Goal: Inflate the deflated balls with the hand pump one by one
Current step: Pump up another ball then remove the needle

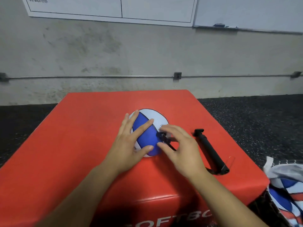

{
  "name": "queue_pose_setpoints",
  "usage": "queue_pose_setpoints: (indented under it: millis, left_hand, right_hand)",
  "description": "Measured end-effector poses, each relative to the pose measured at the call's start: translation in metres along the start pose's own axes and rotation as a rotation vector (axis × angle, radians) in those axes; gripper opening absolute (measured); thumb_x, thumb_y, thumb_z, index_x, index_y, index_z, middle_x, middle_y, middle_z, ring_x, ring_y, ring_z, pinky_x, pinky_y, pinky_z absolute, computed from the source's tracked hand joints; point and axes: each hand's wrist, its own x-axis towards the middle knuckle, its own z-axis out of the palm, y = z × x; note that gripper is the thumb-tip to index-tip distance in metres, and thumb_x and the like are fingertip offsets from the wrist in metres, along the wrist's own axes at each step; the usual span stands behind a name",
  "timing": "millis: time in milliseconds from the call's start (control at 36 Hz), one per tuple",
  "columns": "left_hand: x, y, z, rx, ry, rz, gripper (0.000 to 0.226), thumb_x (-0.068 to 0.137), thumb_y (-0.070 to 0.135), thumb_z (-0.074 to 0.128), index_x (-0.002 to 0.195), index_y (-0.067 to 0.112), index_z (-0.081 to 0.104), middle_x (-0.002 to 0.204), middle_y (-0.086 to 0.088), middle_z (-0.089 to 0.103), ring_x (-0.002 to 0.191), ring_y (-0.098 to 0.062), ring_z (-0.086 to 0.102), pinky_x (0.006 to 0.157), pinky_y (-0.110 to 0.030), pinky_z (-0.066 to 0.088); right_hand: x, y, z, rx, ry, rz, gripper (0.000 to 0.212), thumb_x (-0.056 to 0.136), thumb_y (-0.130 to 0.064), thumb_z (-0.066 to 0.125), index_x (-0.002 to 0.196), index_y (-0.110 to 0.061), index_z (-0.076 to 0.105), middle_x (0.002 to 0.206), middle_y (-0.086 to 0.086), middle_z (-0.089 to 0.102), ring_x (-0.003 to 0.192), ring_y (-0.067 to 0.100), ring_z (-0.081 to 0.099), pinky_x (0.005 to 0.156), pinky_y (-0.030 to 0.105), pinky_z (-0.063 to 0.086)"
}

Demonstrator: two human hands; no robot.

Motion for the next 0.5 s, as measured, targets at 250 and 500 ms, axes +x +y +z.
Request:
queue_pose_setpoints:
  millis: [250,500]
  left_hand:
    - [0.011,0.006,0.010,0.033,0.028,-0.078,0.090,0.076,0.074,0.060,0.155,0.065,0.018,0.175,0.012,0.001,0.162,-0.024,-0.006,0.127,-0.053,0.019]
    - [0.014,0.007,0.011,0.057,0.016,-0.076,0.088,0.077,0.075,0.057,0.153,0.068,0.015,0.174,0.016,-0.003,0.162,-0.022,-0.007,0.125,-0.051,0.022]
  right_hand:
    - [0.007,0.001,0.013,-0.061,0.152,0.066,0.021,0.090,-0.014,0.080,0.111,-0.018,0.076,0.116,-0.014,0.070,0.104,-0.006,0.065,0.093,0.017,0.052]
    - [0.009,0.000,0.013,-0.144,0.157,0.036,0.020,0.094,-0.014,0.076,0.113,-0.019,0.071,0.114,-0.014,0.068,0.104,-0.006,0.062,0.089,0.012,0.047]
